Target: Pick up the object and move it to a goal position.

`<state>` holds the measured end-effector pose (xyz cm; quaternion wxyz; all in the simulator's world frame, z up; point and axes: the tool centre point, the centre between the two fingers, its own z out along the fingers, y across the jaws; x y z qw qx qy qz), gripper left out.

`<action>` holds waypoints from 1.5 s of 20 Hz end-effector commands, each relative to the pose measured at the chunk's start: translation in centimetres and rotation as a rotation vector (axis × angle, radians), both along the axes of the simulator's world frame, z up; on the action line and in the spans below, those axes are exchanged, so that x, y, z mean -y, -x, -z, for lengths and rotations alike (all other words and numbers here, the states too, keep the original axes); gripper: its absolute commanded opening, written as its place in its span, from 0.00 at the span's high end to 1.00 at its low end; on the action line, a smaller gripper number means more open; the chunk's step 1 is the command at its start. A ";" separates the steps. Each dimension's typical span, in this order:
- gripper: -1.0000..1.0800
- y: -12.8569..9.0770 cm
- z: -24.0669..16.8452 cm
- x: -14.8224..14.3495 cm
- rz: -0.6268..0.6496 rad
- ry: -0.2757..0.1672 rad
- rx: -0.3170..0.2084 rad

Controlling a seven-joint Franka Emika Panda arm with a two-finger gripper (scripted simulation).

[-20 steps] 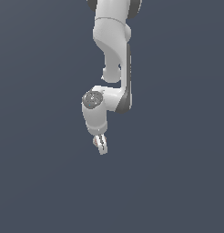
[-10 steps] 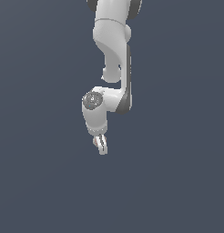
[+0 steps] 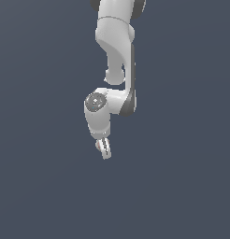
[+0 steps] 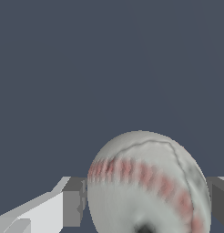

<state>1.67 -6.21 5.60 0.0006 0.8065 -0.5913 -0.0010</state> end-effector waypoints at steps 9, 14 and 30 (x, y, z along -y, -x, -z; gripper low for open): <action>1.00 -2.7 -6.1 -1.7 0.001 0.002 0.003; 1.00 -4.5 -10.3 -2.9 0.001 0.003 0.002; 1.00 -9.8 -21.2 -6.0 0.000 0.001 0.002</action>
